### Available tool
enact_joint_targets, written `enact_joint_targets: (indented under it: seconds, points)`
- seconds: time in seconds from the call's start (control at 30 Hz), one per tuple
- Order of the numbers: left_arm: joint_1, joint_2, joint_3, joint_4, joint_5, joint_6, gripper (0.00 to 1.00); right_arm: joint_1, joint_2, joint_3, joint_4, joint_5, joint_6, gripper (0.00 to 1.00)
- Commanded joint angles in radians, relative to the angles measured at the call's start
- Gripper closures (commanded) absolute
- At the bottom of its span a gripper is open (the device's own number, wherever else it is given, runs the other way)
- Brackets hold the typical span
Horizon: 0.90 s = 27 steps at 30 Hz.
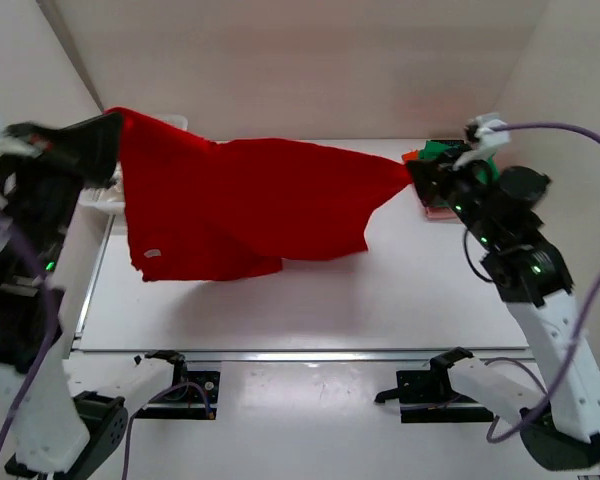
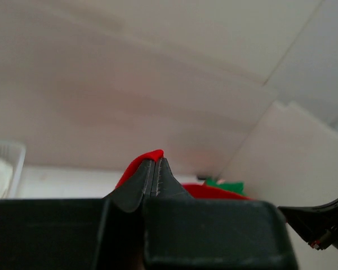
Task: Fold and stack the t-shirts
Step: Flatten out the tshirt
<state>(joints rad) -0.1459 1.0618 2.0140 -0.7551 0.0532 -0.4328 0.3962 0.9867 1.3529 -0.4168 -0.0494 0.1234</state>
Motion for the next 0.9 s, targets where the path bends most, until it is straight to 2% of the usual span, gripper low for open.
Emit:
enact_joint_targets:
  seconds: [0.0,0.13,0.2,0.23,0.37,0.47,0.5,0.6,0.63,0.67,0.7,0.73,0.87]
  points:
    - [-0.075,-0.055,0.084,-0.038,-0.124,0.008,1.0,-0.017,-0.078,0.058,-0.091,-0.046,-0.048,1.0]
    - [-0.156,-0.105,0.129,-0.03,-0.174,-0.017,1.0,-0.172,-0.172,0.124,-0.165,-0.176,-0.053,1.0]
    - [-0.19,-0.105,0.166,-0.041,-0.194,-0.038,1.0,-0.302,-0.181,0.207,-0.201,-0.285,-0.056,1.0]
    - [-0.211,-0.099,0.182,-0.036,-0.206,-0.038,1.0,-0.42,-0.172,0.233,-0.221,-0.381,-0.059,1.0]
    - [-0.277,-0.071,0.183,-0.009,-0.234,-0.043,1.0,-0.366,-0.136,0.339,-0.208,-0.357,-0.038,1.0]
    - [-0.301,-0.031,0.154,0.008,-0.262,-0.014,1.0,-0.434,-0.08,0.393,-0.202,-0.386,-0.041,1.0]
    - [-0.296,-0.026,0.146,0.017,-0.25,-0.009,1.0,-0.419,-0.068,0.385,-0.188,-0.389,-0.036,1.0]
    - [-0.229,0.033,0.094,0.054,-0.193,0.026,1.0,-0.453,-0.01,0.318,-0.123,-0.449,-0.009,1.0]
    - [-0.171,0.056,0.059,0.075,-0.167,0.019,1.0,-0.462,0.001,0.272,-0.105,-0.466,-0.001,1.0]
    - [-0.055,0.079,-0.065,0.139,-0.016,-0.013,1.0,-0.458,0.044,0.188,-0.012,-0.472,0.019,1.0]
    - [0.01,0.093,-0.104,0.205,0.026,-0.023,1.0,-0.442,0.053,0.143,0.01,-0.455,0.018,1.0]
    - [0.028,0.102,-0.176,0.236,0.078,-0.044,1.0,-0.404,0.093,0.126,0.032,-0.405,-0.001,1.0]
    - [0.028,0.266,-0.277,0.374,0.057,-0.006,1.0,-0.338,0.263,0.088,0.125,-0.348,-0.038,1.0]
